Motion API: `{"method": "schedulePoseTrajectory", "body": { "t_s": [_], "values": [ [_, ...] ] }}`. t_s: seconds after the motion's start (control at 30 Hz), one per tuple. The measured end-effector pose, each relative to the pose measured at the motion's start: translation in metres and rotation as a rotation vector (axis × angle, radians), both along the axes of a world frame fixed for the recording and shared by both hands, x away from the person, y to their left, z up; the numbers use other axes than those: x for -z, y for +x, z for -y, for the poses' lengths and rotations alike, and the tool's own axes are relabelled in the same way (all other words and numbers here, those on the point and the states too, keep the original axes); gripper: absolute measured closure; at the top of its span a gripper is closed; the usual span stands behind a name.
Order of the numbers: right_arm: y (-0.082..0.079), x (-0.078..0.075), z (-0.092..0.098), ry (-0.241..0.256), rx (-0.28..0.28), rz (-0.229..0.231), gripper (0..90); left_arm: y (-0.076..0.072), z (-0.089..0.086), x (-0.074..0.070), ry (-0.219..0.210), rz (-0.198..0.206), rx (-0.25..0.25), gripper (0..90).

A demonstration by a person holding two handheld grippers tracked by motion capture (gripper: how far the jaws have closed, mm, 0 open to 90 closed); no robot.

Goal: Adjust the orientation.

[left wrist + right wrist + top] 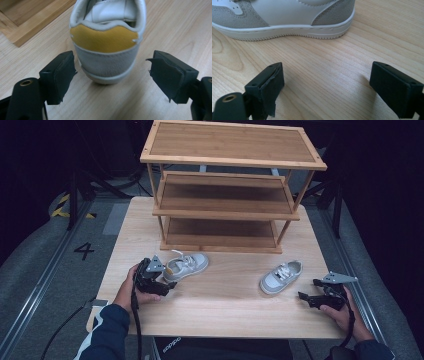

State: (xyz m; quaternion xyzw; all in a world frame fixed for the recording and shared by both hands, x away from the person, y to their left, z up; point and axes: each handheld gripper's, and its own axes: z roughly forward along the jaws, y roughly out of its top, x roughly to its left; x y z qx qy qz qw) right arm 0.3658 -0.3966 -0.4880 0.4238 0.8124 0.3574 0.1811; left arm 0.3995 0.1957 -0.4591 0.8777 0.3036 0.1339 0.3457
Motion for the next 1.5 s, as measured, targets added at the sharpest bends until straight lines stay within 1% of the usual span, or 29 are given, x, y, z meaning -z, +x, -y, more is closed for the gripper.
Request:
{"method": "schedulePoseTrajectory", "body": {
  "t_s": [0.03,0.07,0.1,0.17,0.2,0.23,0.3,0.4,0.47,0.5,0.63,0.67,0.7,0.77,0.87,0.9,0.97,1.03,1.07,1.1,1.13,1.17,1.2,1.23,1.3,1.33,1.4,1.43,1.5],
  "values": [
    [0.0,0.0,0.0,-0.001,-0.001,0.001,12.6,0.001,0.001,-0.001,-0.008,0.006,-0.008,21.3],
    [0.0,0.0,0.0,-0.001,-0.001,0.001,12.6,0.004,0.001,-0.002,-0.018,0.007,-0.003,21.5],
    [0.0,0.0,0.0,-0.001,0.0,0.001,12.6,0.007,0.003,-0.004,-0.026,0.022,-0.005,22.5],
    [0.0,0.0,0.0,-0.002,0.0,0.001,12.6,0.007,0.005,-0.005,-0.03,0.016,0.003,23.4],
    [0.0,0.0,0.0,-0.003,0.001,0.003,12.7,0.008,0.007,-0.005,-0.038,0.001,0.003,21.9],
    [0.0,0.0,0.0,-0.003,0.001,0.003,12.7,0.008,0.008,-0.006,-0.022,0.014,0.004,21.9],
    [0.0,0.0,0.0,-0.002,0.003,0.002,12.7,0.005,0.009,-0.007,-0.015,0.01,0.013,22.2],
    [0.0,0.0,0.0,-0.001,0.003,0.002,12.7,0.0,0.007,-0.009,-0.046,-0.009,0.037,28.7],
    [0.0,0.0,0.001,-0.001,0.002,0.004,12.9,-0.006,0.009,-0.011,-0.033,-0.016,0.048,28.8],
    [-0.001,0.0,0.001,0.001,0.002,0.002,13.0,-0.009,0.01,-0.012,-0.024,-0.017,0.062,29.2],
    [-0.001,0.0,0.002,0.001,0.002,0.001,13.2,-0.02,0.015,-0.015,-0.014,-0.03,0.103,30.4],
    [-0.001,0.0,0.002,0.001,0.002,0.001,13.2,-0.022,0.016,-0.016,-0.017,-0.032,0.109,31.2],
    [-0.001,0.0,0.002,0.001,0.002,0.001,13.2,-0.025,0.018,-0.016,-0.016,-0.041,0.117,32.1],
    [-0.001,0.0,0.002,0.001,0.002,0.001,13.2,-0.028,0.021,-0.017,0.0,-0.036,0.135,34.1],
    [-0.001,0.0,0.002,0.001,0.002,0.001,13.2,-0.033,0.026,-0.019,0.023,-0.035,0.134,35.4],
    [-0.001,0.0,0.002,0.001,0.002,0.001,13.2,-0.034,0.026,-0.019,0.023,-0.032,0.139,35.5],
    [-0.001,0.0,0.002,0.001,0.002,0.001,13.2,-0.037,0.028,-0.021,0.015,-0.04,0.15,37.0],
    [-0.001,0.0,0.002,0.001,0.002,0.001,13.2,-0.04,0.031,-0.023,0.029,-0.04,0.169,37.5],
    [-0.001,0.0,0.002,0.001,0.002,0.001,13.2,-0.041,0.033,-0.024,0.041,-0.035,0.168,37.4],
    [-0.001,0.0,0.002,0.001,0.002,0.001,13.2,-0.042,0.033,-0.026,0.055,-0.032,0.173,37.4],
    [-0.001,0.0,0.002,0.001,0.002,0.0,13.2,-0.043,0.033,-0.028,0.056,-0.03,0.18,37.7],
    [-0.001,0.0,0.002,0.001,0.002,0.001,13.2,-0.044,0.033,-0.031,0.045,-0.028,0.192,39.0],
    [-0.001,0.0,0.002,0.001,0.002,0.001,13.2,-0.046,0.033,-0.033,0.036,-0.025,0.193,39.7],
    [-0.001,0.0,0.002,0.001,0.002,0.001,13.2,-0.047,0.034,-0.036,0.034,-0.016,0.191,39.7],
    [-0.001,0.0,0.002,0.001,0.002,0.001,13.2,-0.048,0.036,-0.041,0.021,-0.005,0.206,39.7],
    [-0.001,0.0,0.002,0.001,0.002,0.001,13.2,-0.047,0.037,-0.043,0.026,-0.002,0.209,39.7],
    [-0.001,0.0,0.002,0.001,0.002,0.001,13.2,-0.045,0.043,-0.046,0.034,0.004,0.242,39.7],
    [-0.001,0.0,0.002,0.001,0.002,0.001,13.2,-0.044,0.046,-0.047,0.039,0.005,0.249,39.8],
    [-0.001,0.0,0.002,0.001,0.002,0.001,13.2,-0.041,0.051,-0.046,0.07,0.0,0.26,40.4]
  ]
}}
